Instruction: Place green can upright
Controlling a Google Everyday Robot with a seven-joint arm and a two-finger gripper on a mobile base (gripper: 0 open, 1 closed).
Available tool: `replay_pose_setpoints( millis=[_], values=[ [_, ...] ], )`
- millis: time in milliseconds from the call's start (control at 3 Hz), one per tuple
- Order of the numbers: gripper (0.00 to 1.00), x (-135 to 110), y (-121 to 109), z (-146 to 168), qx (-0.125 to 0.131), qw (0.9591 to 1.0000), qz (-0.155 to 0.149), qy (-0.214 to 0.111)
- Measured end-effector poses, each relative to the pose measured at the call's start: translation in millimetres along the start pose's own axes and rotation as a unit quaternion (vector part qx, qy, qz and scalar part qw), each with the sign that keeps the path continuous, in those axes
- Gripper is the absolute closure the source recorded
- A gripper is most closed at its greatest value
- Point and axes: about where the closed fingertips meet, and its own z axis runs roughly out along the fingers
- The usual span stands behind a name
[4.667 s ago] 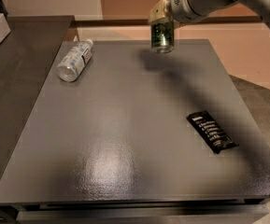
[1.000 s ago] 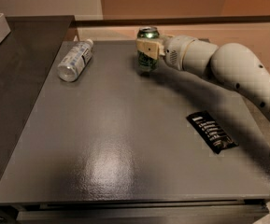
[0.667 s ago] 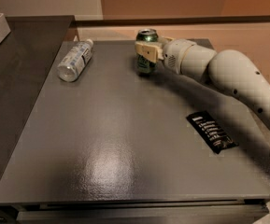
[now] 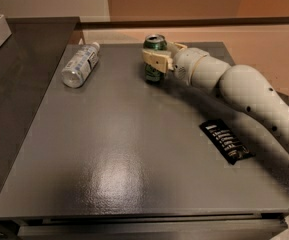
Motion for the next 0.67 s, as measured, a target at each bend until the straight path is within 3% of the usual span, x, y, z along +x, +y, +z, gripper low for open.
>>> replay_pose_setpoints(
  millis=[333,667],
  values=[
    [0.0,1.1,-3.2,2.4,0.003,1.0,0.001,0.0],
    [0.0,1.1,-3.3,2.5,0.003,1.0,0.001,0.0]
  ],
)
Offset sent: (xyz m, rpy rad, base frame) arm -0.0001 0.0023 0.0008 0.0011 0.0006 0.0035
